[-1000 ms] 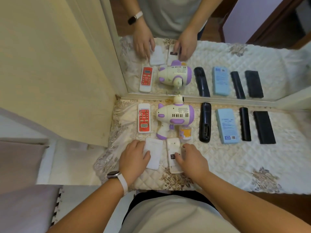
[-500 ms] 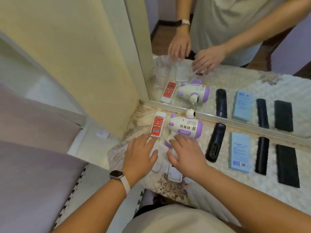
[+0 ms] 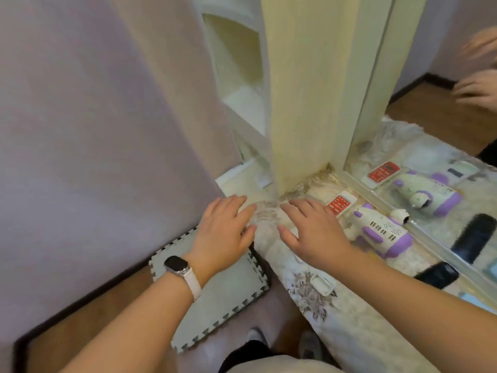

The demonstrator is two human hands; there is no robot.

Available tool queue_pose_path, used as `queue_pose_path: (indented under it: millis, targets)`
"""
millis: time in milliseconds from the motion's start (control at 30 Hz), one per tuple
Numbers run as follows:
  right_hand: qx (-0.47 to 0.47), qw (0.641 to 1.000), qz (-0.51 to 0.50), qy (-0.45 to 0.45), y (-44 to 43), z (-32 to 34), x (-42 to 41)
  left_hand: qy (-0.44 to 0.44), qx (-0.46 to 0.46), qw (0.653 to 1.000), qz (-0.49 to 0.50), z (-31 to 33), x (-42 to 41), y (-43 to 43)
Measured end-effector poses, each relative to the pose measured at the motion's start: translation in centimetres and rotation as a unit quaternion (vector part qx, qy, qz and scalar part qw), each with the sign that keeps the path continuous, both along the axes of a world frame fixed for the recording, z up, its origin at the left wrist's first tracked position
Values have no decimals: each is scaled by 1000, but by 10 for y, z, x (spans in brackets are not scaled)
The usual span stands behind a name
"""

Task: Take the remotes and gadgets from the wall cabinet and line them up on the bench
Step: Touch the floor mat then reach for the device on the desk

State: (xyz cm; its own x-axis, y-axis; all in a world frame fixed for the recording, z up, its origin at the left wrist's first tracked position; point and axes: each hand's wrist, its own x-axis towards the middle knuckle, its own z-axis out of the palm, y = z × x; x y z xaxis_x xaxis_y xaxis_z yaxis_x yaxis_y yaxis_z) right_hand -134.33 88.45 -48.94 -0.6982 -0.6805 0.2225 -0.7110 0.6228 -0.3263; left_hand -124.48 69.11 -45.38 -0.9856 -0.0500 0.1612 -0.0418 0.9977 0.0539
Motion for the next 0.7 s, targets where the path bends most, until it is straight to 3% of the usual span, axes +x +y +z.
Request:
queue_pose_path:
  millis: [300, 700]
  targets:
    - [-21, 977, 200, 68, -122, 46, 84, 75, -48, 980, 179, 28, 152, -74]
    - [-44, 910, 401, 100, -270, 71, 352, 81, -40, 906, 414, 46, 476, -135]
